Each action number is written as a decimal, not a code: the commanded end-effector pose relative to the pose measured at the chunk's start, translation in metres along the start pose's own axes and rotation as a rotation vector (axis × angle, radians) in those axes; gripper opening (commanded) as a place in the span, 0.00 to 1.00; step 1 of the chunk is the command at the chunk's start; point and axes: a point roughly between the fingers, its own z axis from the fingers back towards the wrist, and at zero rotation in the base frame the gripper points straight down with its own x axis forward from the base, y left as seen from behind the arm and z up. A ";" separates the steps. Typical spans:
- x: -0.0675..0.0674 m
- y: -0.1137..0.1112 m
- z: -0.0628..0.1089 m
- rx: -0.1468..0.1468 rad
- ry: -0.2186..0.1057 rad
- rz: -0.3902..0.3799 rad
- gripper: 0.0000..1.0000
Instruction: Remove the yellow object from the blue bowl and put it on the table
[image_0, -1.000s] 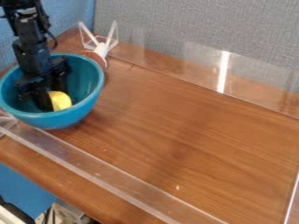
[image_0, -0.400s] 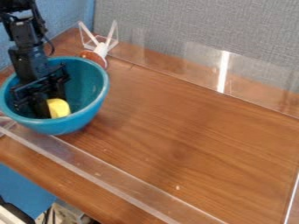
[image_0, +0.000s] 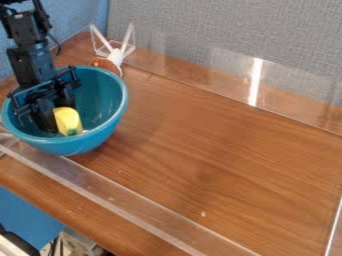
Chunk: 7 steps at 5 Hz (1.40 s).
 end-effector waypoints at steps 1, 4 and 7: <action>-0.014 -0.010 0.034 -0.080 -0.043 -0.041 0.00; -0.057 -0.021 0.057 -0.107 -0.011 -0.115 0.00; -0.172 -0.063 0.019 -0.067 -0.031 -0.343 0.00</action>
